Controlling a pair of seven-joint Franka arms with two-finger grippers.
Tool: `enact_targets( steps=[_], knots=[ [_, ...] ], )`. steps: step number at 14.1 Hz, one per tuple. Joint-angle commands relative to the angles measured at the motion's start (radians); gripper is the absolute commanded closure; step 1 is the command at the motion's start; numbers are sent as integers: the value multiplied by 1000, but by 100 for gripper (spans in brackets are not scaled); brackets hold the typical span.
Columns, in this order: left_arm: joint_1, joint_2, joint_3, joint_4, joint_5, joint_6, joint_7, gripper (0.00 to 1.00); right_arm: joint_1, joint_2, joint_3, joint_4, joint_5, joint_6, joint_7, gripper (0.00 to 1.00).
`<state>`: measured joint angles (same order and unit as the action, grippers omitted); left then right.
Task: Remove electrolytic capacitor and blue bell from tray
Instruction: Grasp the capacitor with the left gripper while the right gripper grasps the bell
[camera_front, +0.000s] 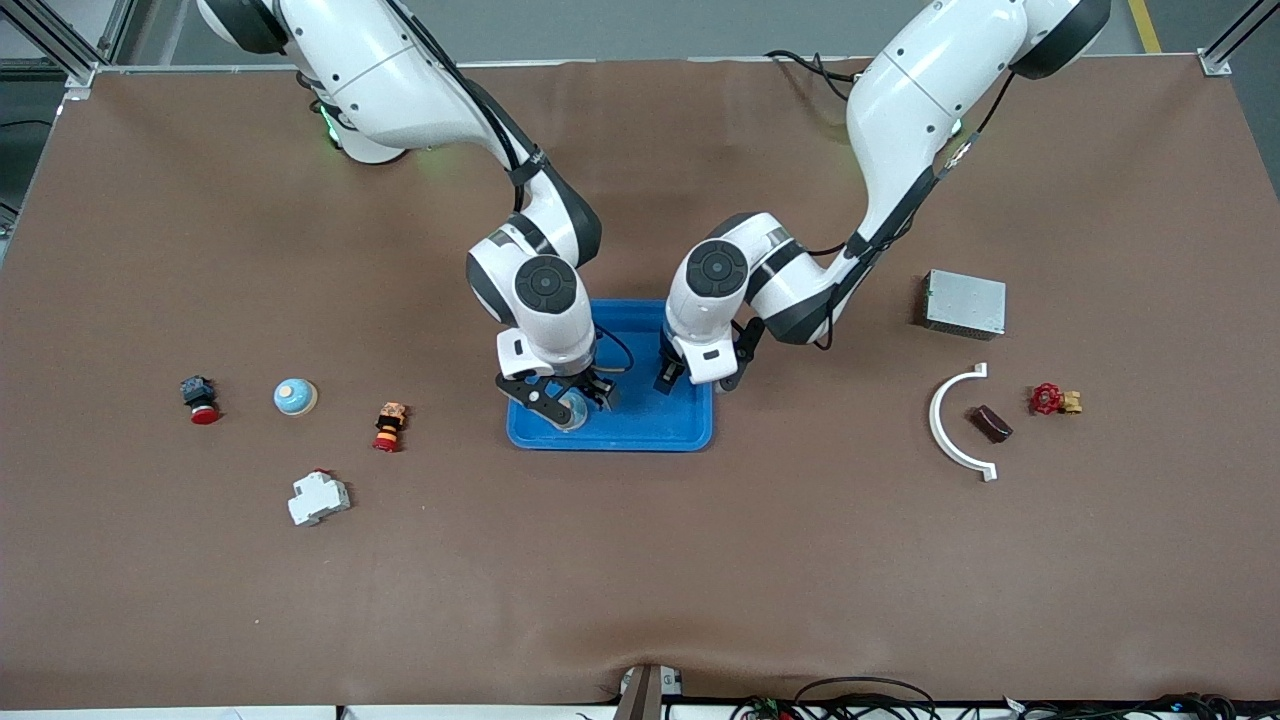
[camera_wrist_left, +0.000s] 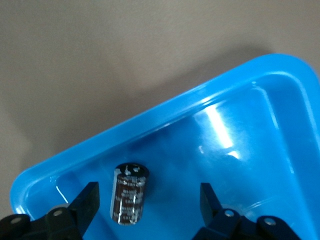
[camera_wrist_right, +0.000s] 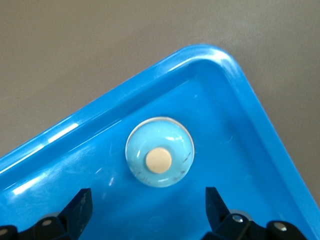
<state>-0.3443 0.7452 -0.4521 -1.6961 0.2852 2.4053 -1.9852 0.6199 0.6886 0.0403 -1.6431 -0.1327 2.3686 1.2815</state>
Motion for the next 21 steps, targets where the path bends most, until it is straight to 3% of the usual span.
enact_targets(
  steps=[1,2,3,6,10,14,21],
  knots=[
    [-21,28,6,10,25,12,-23,38,15,25,-14,25,-53,-2,25,0],
    [-22,36,6,10,25,12,-24,64,14,29,-14,25,-80,-2,25,0],
    [-22,37,7,10,25,12,-35,78,9,31,-14,26,-96,-2,25,0],
    [-28,36,16,15,26,5,-37,100,-3,45,-14,38,-102,-2,16,0],
    [-24,-1,27,38,26,-34,-38,100,-5,49,-16,42,-102,-3,15,0],
    [2,-27,29,110,26,-162,-37,100,-11,49,-16,48,-111,-3,-1,0],
    [97,-50,27,111,80,-170,52,100,-17,51,-16,49,-165,-3,-7,0]
  ],
)
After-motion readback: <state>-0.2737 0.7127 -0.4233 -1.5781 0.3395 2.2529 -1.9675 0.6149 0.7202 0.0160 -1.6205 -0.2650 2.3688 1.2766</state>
